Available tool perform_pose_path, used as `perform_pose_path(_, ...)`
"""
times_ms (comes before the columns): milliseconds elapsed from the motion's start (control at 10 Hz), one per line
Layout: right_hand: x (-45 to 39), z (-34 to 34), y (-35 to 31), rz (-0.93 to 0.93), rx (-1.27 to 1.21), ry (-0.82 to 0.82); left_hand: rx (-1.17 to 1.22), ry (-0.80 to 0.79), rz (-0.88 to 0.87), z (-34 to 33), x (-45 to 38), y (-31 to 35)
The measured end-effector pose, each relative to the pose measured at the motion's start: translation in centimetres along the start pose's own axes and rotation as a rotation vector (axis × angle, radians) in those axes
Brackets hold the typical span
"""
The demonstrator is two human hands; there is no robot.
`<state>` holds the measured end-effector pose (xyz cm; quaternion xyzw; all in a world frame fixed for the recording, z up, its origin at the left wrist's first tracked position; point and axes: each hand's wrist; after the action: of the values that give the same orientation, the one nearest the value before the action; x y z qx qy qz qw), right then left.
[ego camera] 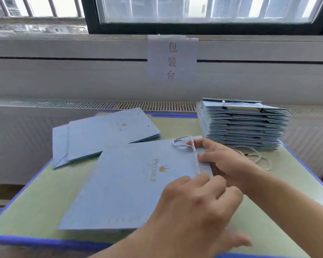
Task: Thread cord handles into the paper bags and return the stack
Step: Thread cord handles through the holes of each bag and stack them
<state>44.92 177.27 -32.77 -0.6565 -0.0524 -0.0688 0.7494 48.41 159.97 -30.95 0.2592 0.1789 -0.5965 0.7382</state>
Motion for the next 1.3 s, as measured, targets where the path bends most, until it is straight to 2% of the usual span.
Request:
perform_pose_path(100, 0.6, -0.1, 0.7, 0.027, 0.125, 0.049, 0.276, -0.056, 0.259, 0.8, -0.9, -1.7)
perform_pose_path(200, 1.0, -0.7, 0.3, 0.039, 0.169, 0.143, 0.465, 0.066, 0.523, 0.2, -3.1, -7.2)
perform_pose_path(300, 0.8, -1.0, -0.5, 0.02, 0.244, 0.326, 0.503, -0.017, 0.686, -1.7, -4.3, -11.2)
perform_pose_path(400, 0.7, -0.9, -0.4, -0.006, 0.38, 0.358, 0.473, -0.125, 0.685, -2.6, -4.6, -11.9)
perform_pose_path(500, 0.9, -1.9, -0.8, 0.005, 0.309, 0.187, 0.274, -0.216, 0.65, -3.3, -5.8, -12.0)
perform_pose_path(600, 0.9, -2.2, -0.9, -0.029, 0.214, 0.08, 0.293, -0.26, 0.744, -3.8, -6.7, -11.8)
perform_pose_path(700, 0.7, -1.0, -1.3, -0.054, 0.315, 0.023, 0.428, -0.145, 0.803, -4.3, -6.2, -11.9)
perform_pose_path(800, 0.9, 1.5, -1.6, 0.035, 0.718, 0.083, 0.662, -0.076, 0.804, -4.2, -5.1, -12.4)
perform_pose_path(900, 0.9, 3.3, -1.9, 0.13, 1.038, 0.046, 0.723, -0.12, 0.801, -4.2, -4.0, -12.9)
perform_pose_path(1100, 1.7, 3.7, -3.4, 0.122, 1.186, -0.341, 0.832, -0.203, 0.796, -3.9, -3.5, -13.9)
perform_pose_path(1200, 1.5, 1.8, -2.2, 0.177, 1.296, -0.456, 0.966, -0.199, 0.813, -3.5, -3.4, -14.2)
perform_pose_path(1300, 1.4, 0.9, -1.6, 0.218, 1.267, -0.433, 1.035, -0.173, 0.828, -3.3, -3.3, -14.5)
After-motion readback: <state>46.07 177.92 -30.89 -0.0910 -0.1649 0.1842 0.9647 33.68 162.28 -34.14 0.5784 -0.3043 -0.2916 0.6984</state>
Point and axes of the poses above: each hand's wrist, its own x-axis away from the middle knuckle, its own z-axis out of the back of the hand, y = z × x, and after that the axes turned 13 degrees about x, right-handed
